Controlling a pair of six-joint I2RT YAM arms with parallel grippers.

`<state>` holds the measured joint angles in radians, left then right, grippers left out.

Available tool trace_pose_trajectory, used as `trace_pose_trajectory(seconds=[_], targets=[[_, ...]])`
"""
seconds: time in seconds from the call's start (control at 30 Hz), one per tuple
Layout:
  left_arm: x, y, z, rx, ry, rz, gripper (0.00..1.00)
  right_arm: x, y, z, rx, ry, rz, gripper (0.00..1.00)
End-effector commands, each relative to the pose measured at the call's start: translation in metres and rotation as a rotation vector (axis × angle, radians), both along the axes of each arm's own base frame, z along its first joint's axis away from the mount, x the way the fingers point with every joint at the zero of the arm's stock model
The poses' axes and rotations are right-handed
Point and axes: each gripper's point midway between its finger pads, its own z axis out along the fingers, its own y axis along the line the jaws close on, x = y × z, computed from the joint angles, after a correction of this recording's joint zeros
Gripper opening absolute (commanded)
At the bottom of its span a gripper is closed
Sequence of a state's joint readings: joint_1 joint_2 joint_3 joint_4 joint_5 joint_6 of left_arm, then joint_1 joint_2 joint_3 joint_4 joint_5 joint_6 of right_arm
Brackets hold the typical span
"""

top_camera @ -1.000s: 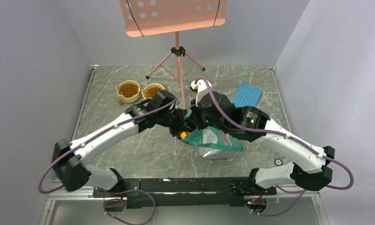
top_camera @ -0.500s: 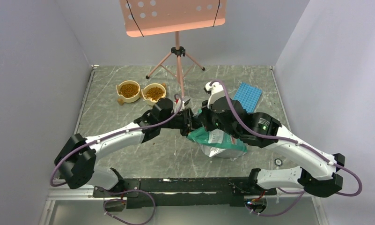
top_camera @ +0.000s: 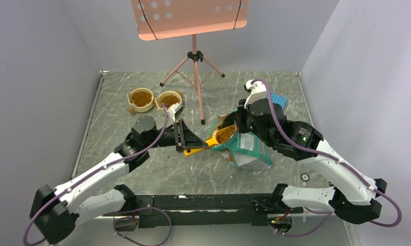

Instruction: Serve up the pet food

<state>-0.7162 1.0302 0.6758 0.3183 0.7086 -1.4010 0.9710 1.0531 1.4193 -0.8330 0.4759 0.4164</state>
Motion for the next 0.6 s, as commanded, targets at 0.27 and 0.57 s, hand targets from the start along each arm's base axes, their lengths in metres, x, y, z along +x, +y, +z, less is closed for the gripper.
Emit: trace_pose_trajectory(seconds=[0.27,0.57], targets=[[-0.026,0.053,-0.003,0.086,-0.004,0.131,0.0,0.015,-0.016,0.055,0.102,-0.15,-0.089,0.0],[-0.028,0.063,0.016,0.026,0.021,0.169,0.0,0.015,-0.009,0.049,0.104,-0.127,-0.077,0.0]])
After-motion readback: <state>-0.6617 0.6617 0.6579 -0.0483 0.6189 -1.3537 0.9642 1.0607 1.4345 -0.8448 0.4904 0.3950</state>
